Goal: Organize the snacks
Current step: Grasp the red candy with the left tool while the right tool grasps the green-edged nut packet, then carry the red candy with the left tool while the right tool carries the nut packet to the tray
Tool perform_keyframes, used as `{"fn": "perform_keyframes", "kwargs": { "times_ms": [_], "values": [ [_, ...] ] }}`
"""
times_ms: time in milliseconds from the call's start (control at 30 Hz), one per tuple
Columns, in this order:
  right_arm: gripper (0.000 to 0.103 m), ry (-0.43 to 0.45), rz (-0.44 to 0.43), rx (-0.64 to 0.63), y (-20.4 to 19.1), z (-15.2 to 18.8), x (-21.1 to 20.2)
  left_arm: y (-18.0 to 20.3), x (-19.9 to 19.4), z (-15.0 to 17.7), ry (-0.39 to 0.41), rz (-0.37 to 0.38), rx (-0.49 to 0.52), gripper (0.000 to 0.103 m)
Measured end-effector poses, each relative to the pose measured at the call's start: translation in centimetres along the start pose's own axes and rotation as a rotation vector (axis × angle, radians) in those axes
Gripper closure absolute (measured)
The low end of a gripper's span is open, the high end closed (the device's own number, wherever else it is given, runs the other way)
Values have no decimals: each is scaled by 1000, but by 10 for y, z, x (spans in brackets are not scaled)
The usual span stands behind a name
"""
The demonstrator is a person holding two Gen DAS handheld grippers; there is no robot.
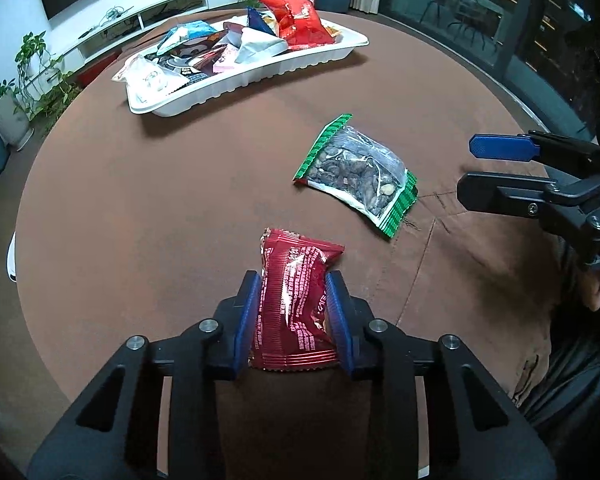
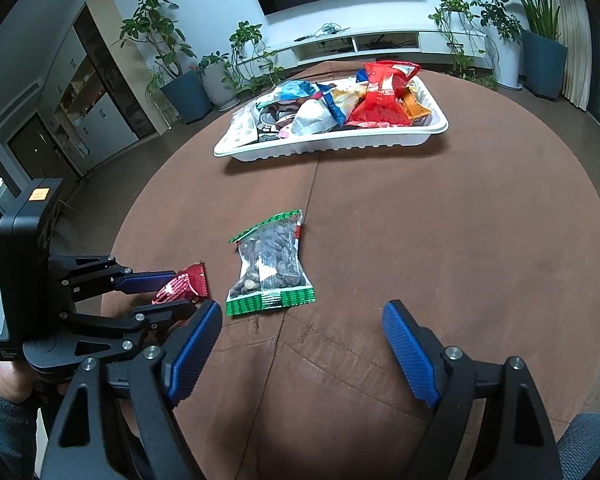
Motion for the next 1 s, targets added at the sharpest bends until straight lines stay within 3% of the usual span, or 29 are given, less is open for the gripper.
{"fn": "perform_keyframes", "kwargs": {
  "times_ms": [500, 700, 800, 1000],
  "values": [
    [21, -93, 68, -184, -26, -25, 45, -7, -16, 11, 49, 55, -135, 77],
    [35, -179, 122, -222, -25, -19, 74, -11, -18, 11, 61, 59, -166, 77],
    [36, -167, 152, -276, -31, -19, 77, -12, -18, 11, 60, 58, -172, 77],
    [51, -184, 152, -301, -38, -15, 75, -15, -20, 11, 70, 56, -195, 77]
  ]
}}
Point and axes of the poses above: each gripper's, at about its wrist camera, not at the fingertips, and x roughly the way its jaws point, y to its right, z to its underside, the point moved 10 cm from there along x, roughly the way its jaws point, and after that the axes turned 6 degrees about -z, right-handed, at the moved point
